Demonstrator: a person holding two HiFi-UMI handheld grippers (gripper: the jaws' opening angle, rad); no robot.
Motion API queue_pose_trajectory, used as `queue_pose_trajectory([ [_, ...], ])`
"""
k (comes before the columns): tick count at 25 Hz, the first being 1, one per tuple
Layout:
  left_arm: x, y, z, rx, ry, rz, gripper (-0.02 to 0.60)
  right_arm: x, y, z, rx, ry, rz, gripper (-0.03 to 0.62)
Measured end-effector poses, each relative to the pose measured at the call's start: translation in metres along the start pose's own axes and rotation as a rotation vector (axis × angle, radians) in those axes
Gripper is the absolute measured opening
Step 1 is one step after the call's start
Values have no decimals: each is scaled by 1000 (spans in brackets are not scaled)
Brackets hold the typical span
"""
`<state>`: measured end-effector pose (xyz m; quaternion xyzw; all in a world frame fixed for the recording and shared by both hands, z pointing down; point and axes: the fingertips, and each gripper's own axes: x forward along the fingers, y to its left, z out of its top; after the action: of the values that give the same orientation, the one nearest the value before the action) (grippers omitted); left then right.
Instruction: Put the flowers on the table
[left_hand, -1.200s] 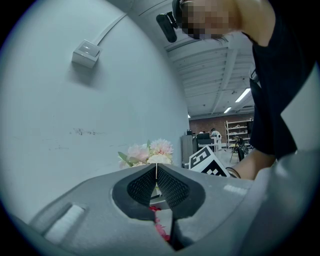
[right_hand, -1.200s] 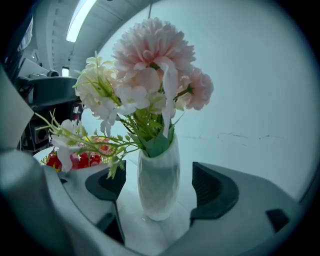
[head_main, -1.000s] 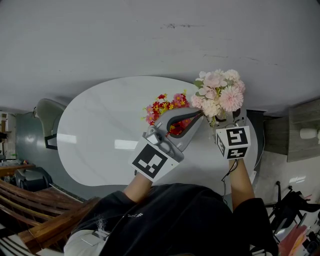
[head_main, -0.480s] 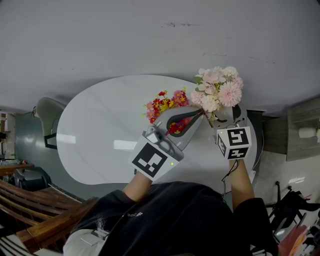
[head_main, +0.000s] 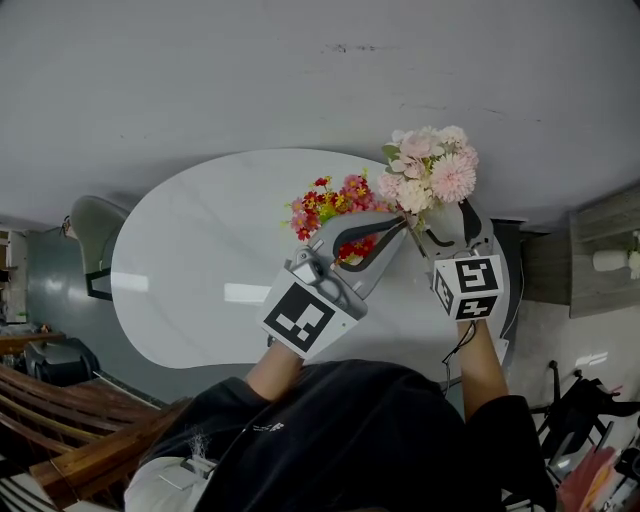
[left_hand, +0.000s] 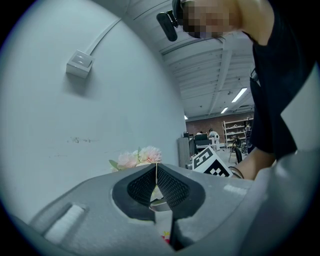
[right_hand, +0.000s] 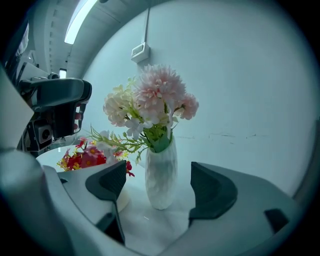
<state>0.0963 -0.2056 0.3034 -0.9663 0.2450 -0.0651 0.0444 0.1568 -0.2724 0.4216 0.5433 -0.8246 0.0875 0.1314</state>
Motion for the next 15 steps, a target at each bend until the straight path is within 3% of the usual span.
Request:
queue_pose_trajectory([
  [15,-8,-16,9,11,-11,-7,-2,-23,3,3,50,-22,12,404],
])
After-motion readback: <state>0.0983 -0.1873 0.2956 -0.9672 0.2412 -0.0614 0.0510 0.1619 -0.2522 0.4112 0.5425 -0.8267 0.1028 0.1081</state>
